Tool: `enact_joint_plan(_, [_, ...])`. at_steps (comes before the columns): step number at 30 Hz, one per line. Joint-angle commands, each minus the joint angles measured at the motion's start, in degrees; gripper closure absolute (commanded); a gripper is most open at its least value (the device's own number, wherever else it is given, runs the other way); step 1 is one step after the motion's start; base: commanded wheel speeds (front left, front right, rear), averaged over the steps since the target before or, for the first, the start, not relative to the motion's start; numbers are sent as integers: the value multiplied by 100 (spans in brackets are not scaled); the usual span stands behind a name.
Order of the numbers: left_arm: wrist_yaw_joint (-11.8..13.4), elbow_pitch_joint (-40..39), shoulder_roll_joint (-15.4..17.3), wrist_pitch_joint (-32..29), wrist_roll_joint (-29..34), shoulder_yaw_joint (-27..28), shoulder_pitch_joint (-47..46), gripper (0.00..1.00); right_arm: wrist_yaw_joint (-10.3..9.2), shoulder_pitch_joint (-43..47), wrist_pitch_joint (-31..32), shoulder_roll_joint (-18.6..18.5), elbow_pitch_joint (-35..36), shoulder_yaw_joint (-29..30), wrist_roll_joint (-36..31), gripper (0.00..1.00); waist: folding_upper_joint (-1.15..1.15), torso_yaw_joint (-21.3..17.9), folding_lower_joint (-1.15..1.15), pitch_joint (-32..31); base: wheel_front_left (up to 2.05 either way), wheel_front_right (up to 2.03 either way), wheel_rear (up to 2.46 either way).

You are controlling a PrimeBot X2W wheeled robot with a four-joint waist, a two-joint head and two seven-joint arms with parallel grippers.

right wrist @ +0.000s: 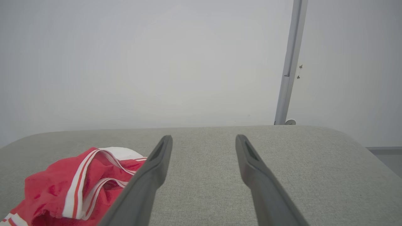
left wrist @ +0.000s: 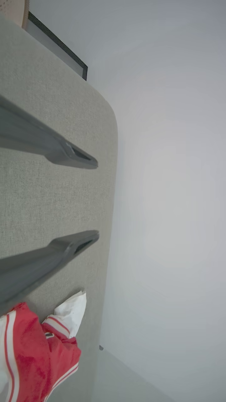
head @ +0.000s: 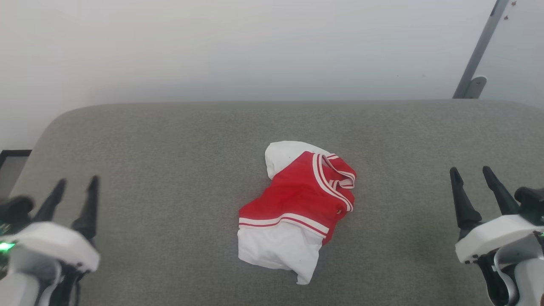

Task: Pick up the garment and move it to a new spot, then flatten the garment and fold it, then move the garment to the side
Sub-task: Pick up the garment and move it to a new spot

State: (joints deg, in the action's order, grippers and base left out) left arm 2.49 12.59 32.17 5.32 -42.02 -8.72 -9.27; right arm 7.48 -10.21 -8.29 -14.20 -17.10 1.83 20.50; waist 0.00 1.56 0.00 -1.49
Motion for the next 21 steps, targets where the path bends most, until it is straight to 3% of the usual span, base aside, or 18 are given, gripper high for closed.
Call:
enact_joint_plan(1, [-26, 62, 26, 170, -28, 92, 156, 0, 3, 83, -2, -9, 21, 20, -42, 0, 0, 35, 0, -9, 0, 0, 0])
enact_joint_plan(10, [-301, 370, 7, 845, -118, 428, 674, 0, 3, 206, 2, 40, 130, 116, -63, 0, 0, 153, 0, -14, 0, 0, 0])
enact_joint_plan(21, [-490, 366, -84, 967, -55, 668, 820, 0, 3, 272, 48, 1, 223, 139, -70, 0, 0, 179, 0, 13, 0, 0, 0])
